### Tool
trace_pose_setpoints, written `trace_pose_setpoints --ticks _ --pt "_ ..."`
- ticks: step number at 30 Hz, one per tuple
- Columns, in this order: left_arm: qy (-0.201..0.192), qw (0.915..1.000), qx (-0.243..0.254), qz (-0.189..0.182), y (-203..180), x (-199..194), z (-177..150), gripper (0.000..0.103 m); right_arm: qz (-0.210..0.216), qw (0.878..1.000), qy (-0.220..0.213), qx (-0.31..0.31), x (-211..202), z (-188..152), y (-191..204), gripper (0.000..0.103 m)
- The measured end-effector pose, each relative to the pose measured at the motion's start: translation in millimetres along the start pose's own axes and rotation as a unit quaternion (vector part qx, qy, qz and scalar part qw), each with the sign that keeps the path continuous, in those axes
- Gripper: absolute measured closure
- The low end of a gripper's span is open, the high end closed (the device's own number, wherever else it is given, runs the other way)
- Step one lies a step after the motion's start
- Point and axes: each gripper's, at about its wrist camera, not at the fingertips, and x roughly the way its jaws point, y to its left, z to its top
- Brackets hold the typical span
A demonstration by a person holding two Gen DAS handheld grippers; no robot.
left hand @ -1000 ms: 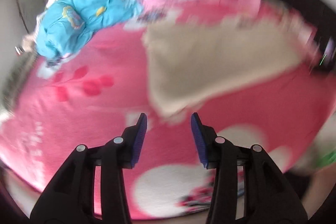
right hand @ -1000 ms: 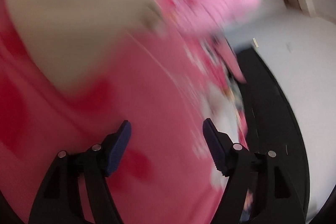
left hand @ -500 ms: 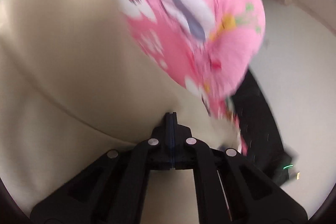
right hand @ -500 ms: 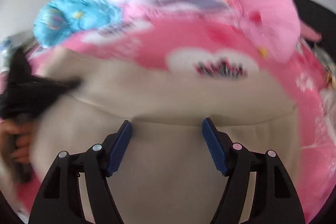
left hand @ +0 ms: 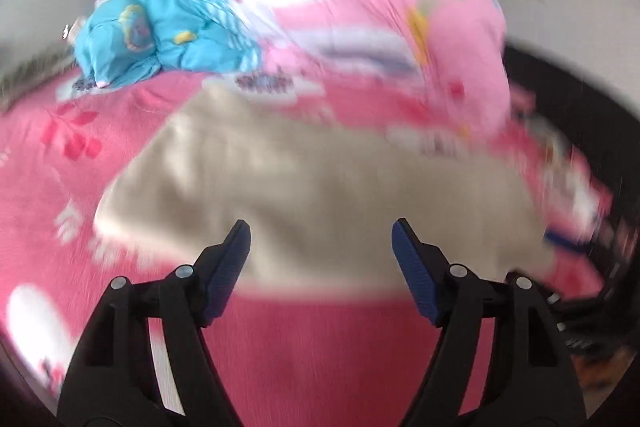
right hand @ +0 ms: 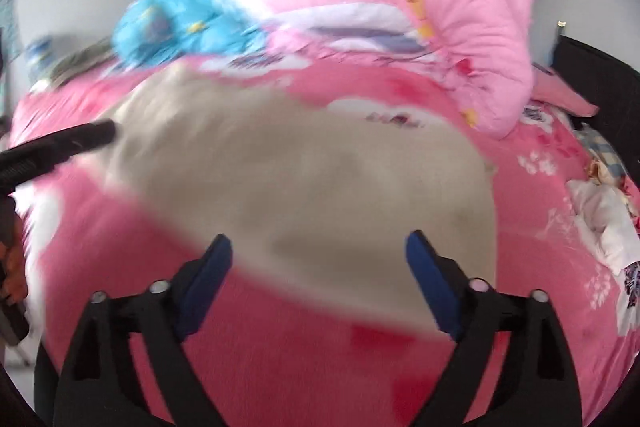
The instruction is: Fold large clothes
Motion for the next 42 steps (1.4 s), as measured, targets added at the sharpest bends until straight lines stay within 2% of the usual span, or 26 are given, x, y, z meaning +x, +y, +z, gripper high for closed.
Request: trace_pose_setpoints --ticks 1,2,4,5,6,8,12,13,17,20,42 --pt "0.024 0.9996 0.012 0.006 -5.0 0.2 -12.1 0.032 0.019 1.0 0.02 0.008 -2.7 -13.8 -0.7 0.013" --pt "0.058 0.998 0.023 0.015 -9.5 3.7 -27.2 0.031 0.028 0.999 0.039 0.015 -1.4 -22.5 -2.2 0.012" --pt "0.099 0.9945 0.03 0.014 -10.2 15.5 -43.2 0.027 0.035 0.995 0.087 0.04 11.8 -39.8 -9.0 0.01" --pt "0.098 0.9941 0.04 0.023 -9.8 18.4 -47.4 0.022 0.049 0.992 0.099 0.058 22.7 -44.2 -15.8 0.006" --pt "0.092 0.9938 0.054 0.031 -12.2 24.3 -44.2 0.018 0.054 0.991 0.099 0.069 27.8 -43.3 -20.2 0.006" --pt "0.11 0.9905 0.071 0.041 -13.6 40.3 -31.0 0.012 0.047 0.99 0.108 0.077 38.0 -31.3 -24.5 0.006" --pt "0.144 0.9883 0.045 0.023 -4.1 85.0 2.6 0.006 0.022 0.991 0.117 0.063 67.5 -4.7 -27.5 0.006" --pt "0.146 0.9879 0.046 0.027 -7.5 93.1 5.2 0.006 0.019 0.991 0.115 0.065 72.8 0.6 -29.4 0.005" --pt "0.112 0.9906 0.055 0.056 -16.7 102.5 2.4 0.006 -0.001 0.994 0.095 0.053 82.7 5.9 -25.7 0.005" --pt "0.106 0.9908 0.059 0.06 -18.8 103.0 2.9 0.006 -0.02 0.995 0.091 0.04 86.3 5.7 -21.2 0.005" --pt "0.114 0.9896 0.061 0.062 -19.7 105.4 7.0 0.006 -0.005 0.993 0.102 0.052 82.7 1.0 -23.1 0.005"
